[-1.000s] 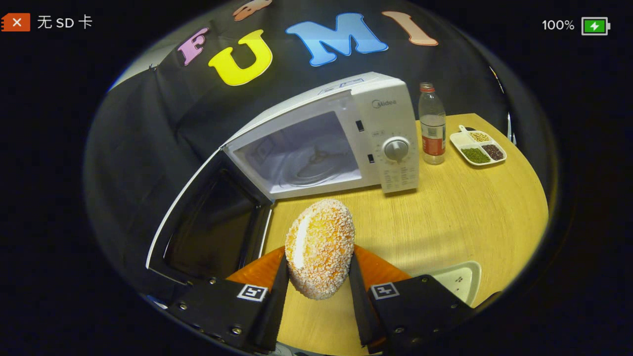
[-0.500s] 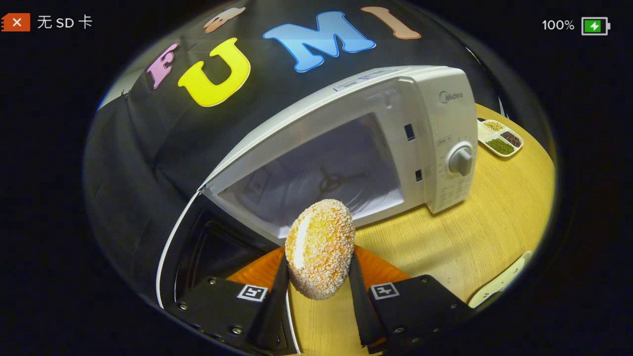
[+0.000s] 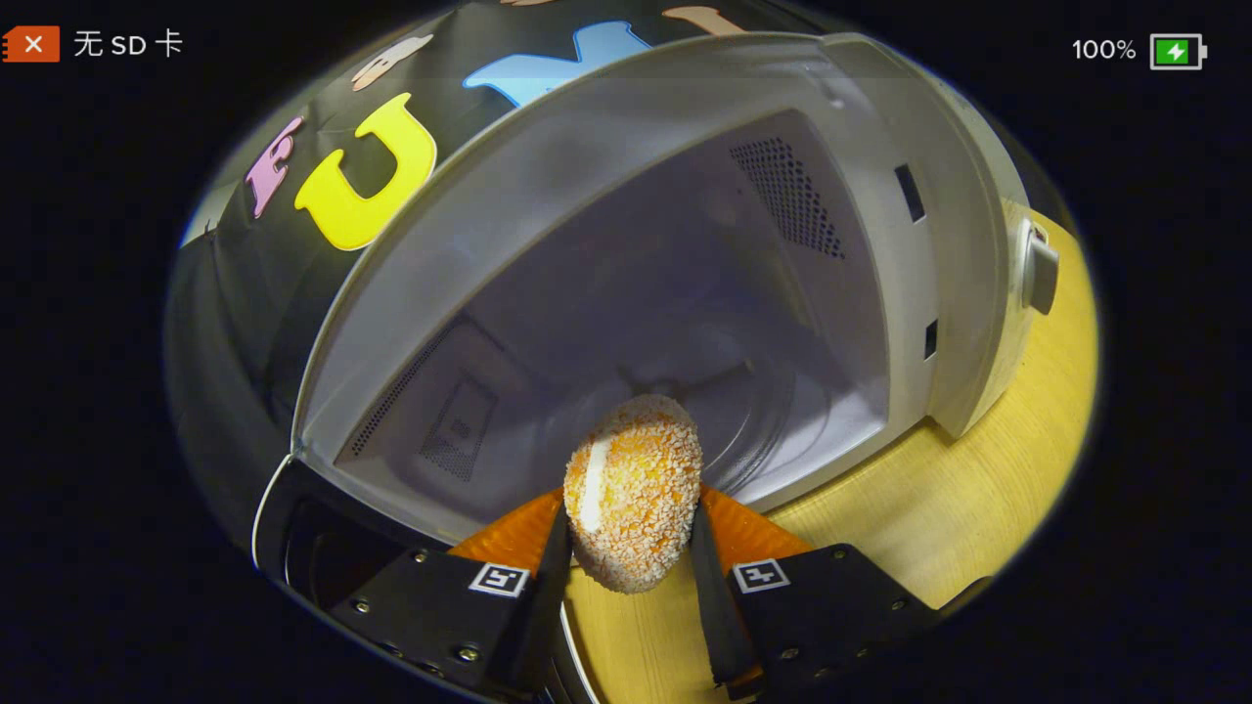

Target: Open the microwave oven with the left hand, put the food in, and close the microwave oven.

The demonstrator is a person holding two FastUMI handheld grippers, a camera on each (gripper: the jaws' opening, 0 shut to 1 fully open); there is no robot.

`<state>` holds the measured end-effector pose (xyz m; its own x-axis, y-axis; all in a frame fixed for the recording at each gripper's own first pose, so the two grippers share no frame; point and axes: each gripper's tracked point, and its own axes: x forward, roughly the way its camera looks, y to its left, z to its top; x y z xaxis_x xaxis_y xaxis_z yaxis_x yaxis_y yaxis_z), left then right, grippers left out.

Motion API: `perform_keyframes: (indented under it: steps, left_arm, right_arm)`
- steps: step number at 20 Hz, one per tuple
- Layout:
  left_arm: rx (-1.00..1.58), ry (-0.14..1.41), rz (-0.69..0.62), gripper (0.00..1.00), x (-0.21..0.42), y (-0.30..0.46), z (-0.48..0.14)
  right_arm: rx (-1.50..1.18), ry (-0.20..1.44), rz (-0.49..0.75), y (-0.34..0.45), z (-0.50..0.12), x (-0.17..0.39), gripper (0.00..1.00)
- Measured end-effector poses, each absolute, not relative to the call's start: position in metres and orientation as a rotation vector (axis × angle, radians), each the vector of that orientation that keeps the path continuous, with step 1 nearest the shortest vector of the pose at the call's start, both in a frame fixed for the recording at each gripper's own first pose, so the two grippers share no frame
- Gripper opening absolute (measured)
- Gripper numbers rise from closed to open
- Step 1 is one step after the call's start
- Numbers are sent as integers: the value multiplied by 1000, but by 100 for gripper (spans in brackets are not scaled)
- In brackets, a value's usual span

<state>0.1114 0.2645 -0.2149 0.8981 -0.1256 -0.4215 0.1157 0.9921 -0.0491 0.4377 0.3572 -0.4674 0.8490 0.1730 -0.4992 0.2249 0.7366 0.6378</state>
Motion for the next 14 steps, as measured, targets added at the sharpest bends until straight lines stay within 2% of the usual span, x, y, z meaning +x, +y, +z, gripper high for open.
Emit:
perform_keyframes:
  steps: [2,3,9,10,11,13,14]
  left_arm:
    - [-13,453,-127,98,108,268,-221]
    - [-19,464,-129,95,107,268,-225]
    - [-1,487,-130,95,104,273,-235]
    - [2,489,-129,95,104,274,-237]
    - [2,489,-124,100,102,276,-237]
    - [-12,502,-116,96,101,278,-241]
    - [-15,504,-112,98,101,279,-242]
  right_arm:
    - [762,543,-52,356,-472,449,61]
    - [758,525,-72,352,-474,454,61]
    - [753,429,-163,344,-482,481,60]
    - [764,422,-157,347,-481,482,62]
    - [777,408,-151,352,-481,489,62]
    - [773,379,-146,354,-480,495,66]
    - [765,367,-146,355,-481,498,69]
